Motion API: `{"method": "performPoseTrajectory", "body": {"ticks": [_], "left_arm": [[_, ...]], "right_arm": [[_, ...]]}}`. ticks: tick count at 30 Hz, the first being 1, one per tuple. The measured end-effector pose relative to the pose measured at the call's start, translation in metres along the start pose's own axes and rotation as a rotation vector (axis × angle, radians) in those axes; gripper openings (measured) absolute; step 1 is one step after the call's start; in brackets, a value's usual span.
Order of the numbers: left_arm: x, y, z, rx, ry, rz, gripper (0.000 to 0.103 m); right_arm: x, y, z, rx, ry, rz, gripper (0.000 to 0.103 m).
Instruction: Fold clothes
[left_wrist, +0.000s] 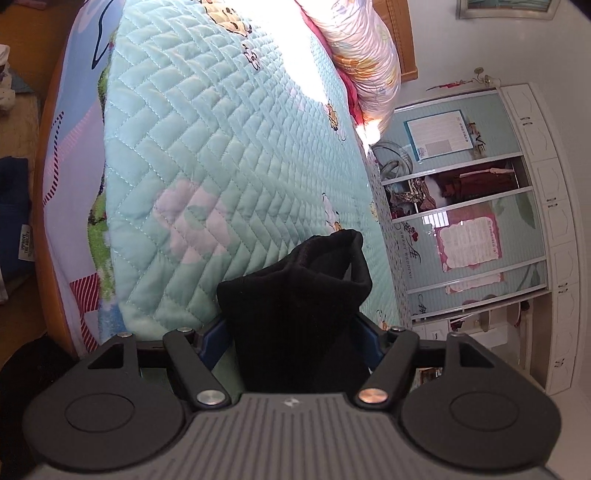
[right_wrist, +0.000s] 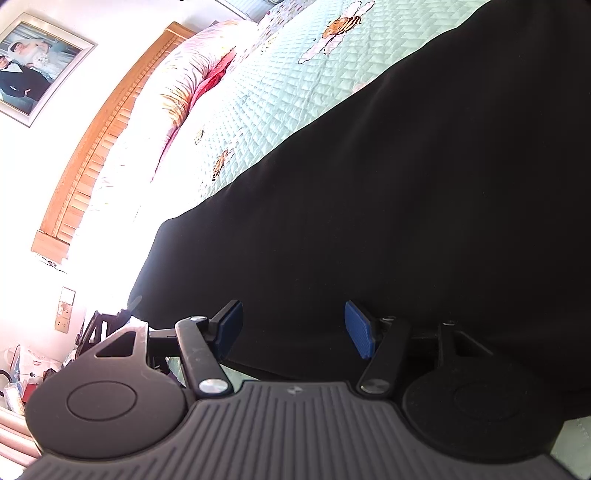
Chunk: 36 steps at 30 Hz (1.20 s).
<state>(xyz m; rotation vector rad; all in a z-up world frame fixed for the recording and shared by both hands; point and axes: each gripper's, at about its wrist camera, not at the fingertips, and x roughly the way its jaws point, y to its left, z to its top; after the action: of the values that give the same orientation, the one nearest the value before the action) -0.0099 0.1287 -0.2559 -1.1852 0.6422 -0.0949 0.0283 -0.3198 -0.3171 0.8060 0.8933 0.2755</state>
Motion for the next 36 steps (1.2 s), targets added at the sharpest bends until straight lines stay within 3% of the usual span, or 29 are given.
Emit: {"method": "performPoseTrajectory", "body": {"ticks": [2,4,5,6,7,8,14,21,25,36], "left_arm": [[0.002,0.0,0.001,0.002,-0.001,-0.004,0.071],[0.002,-0.002,0.0,0.035,-0.006,0.032,0.052],[0.003,-0.001,-0.001,0.037,-0.005,0.047,0.035],[0.004,0.0,-0.002,0.04,-0.003,0.063,0.032],[0.003,0.002,-0.003,0.037,-0.005,0.058,0.032],[0.003,0.001,-0.003,0.047,-0.006,0.063,0.031],[0.002,0.004,-0.001,0.039,0.005,0.07,0.033],[0.003,-0.001,-0.001,0.059,0.012,0.088,0.033],[0.005,-0.004,-0.001,0.071,0.016,0.102,0.033],[0.009,-0.007,0.0,0.084,0.018,0.12,0.033]], "right_arm": [[0.0,0.0,-0.002,0.002,-0.004,0.004,0.062],[-0.002,0.004,0.0,0.005,-0.009,0.004,0.062],[-0.004,0.007,0.001,0.005,-0.015,0.004,0.053],[-0.007,0.011,0.003,-0.003,-0.031,0.0,0.045],[-0.012,0.014,0.007,-0.017,-0.048,-0.005,0.027],[-0.018,0.014,0.015,-0.037,-0.067,-0.018,0.018],[-0.004,0.017,0.074,-0.05,-0.154,-0.092,0.015],[0.036,0.016,0.115,0.012,-0.146,-0.133,0.015],[0.055,0.008,0.114,0.042,-0.107,-0.174,0.009],[0.041,0.004,0.082,0.055,-0.084,-0.173,0.004]]}}
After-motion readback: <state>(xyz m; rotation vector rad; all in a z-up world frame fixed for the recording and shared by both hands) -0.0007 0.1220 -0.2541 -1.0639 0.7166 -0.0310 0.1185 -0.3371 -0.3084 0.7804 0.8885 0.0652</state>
